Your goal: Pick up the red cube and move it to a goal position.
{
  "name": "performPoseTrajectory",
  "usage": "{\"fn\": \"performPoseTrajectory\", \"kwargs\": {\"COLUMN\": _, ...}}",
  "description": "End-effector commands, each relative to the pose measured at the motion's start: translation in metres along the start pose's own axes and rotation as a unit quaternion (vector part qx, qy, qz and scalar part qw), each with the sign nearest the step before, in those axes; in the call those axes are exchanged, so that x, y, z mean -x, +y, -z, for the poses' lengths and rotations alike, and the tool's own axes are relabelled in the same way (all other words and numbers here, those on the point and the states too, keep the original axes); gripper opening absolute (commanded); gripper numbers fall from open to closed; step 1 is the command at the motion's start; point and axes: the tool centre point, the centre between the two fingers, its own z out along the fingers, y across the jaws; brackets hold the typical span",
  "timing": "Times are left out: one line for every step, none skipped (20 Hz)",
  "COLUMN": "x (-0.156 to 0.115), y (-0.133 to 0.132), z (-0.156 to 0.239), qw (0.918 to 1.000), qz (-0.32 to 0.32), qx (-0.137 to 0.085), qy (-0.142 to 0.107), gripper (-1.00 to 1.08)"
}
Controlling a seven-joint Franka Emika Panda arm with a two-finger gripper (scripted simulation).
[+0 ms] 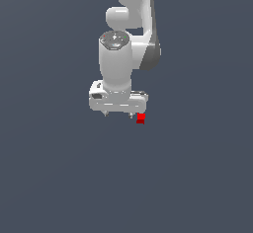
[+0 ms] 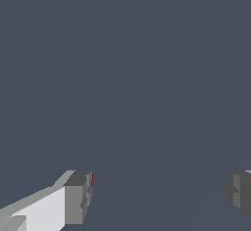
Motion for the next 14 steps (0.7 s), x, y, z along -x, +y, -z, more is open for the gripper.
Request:
{"fn": "performPoseTrajectory", "kwargs": {"x": 0.0, "y": 0.0, "z": 0.0, "qw": 1.0, "qz": 0.0, "qx": 0.0, "qy": 0.0, "gripper": 1.0}}
{"fn": "performPoseTrajectory", "kwargs": {"x": 0.0, "y": 0.0, "z": 0.0, "qw": 1.0, "qz": 0.0, "qx": 0.0, "qy": 0.0, "gripper": 1.0}}
{"fn": "performPoseTrajectory", "kwargs": {"x": 0.001, "y": -0.001, "z": -0.001, "qw": 1.0, "qz": 0.0, "qx": 0.0, "qy": 0.0, "gripper": 1.0}}
{"fn": "performPoseTrajectory", "kwargs": {"x": 0.002, "y": -0.001, "z": -0.002, "qw": 1.0, "qz": 0.0, "qx": 0.0, "qy": 0.0, "gripper": 1.0}}
{"fn": "performPoseTrajectory", "kwargs": {"x": 0.003, "y": -0.002, "z": -0.004, "qw": 1.0, "qz": -0.001, "qx": 0.0, "qy": -0.001, "gripper": 1.0}}
{"fn": "performPoseTrajectory", "kwargs": {"x": 0.004, "y": -0.004, "z": -0.006, "qw": 1.0, "qz": -0.001, "qx": 0.0, "qy": -0.001, "gripper": 1.0}}
{"fn": "performPoseTrajectory", "kwargs": {"x": 0.006, "y": -0.005, "z": -0.009, "qw": 1.0, "qz": -0.002, "qx": 0.0, "qy": -0.001, "gripper": 1.0}}
{"fn": "performPoseTrajectory", "kwargs": {"x": 0.008, "y": -0.007, "z": -0.012, "qw": 1.0, "qz": -0.003, "qx": 0.0, "qy": -0.002, "gripper": 1.0}}
{"fn": "performPoseTrajectory", "kwargs": {"x": 0.011, "y": -0.01, "z": -0.016, "qw": 1.0, "qz": -0.004, "qx": 0.0, "qy": -0.002, "gripper": 1.0}}
{"fn": "performPoseTrajectory", "kwargs": {"x": 0.014, "y": -0.012, "z": -0.02, "qw": 1.0, "qz": -0.005, "qx": -0.001, "qy": -0.003, "gripper": 1.0}}
{"fn": "performPoseTrajectory", "kwargs": {"x": 0.018, "y": -0.015, "z": -0.025, "qw": 1.0, "qz": -0.006, "qx": -0.001, "qy": -0.004, "gripper": 1.0}}
{"fn": "performPoseTrajectory", "kwargs": {"x": 0.021, "y": -0.018, "z": -0.03, "qw": 1.0, "qz": -0.007, "qx": -0.001, "qy": -0.005, "gripper": 1.0}}
{"fn": "performPoseTrajectory", "kwargs": {"x": 0.026, "y": -0.022, "z": -0.036, "qw": 0.9999, "qz": -0.009, "qx": -0.001, "qy": -0.006, "gripper": 1.0}}
{"fn": "performPoseTrajectory", "kwargs": {"x": 0.03, "y": -0.026, "z": -0.042, "qw": 0.9999, "qz": -0.01, "qx": -0.001, "qy": -0.007, "gripper": 1.0}}
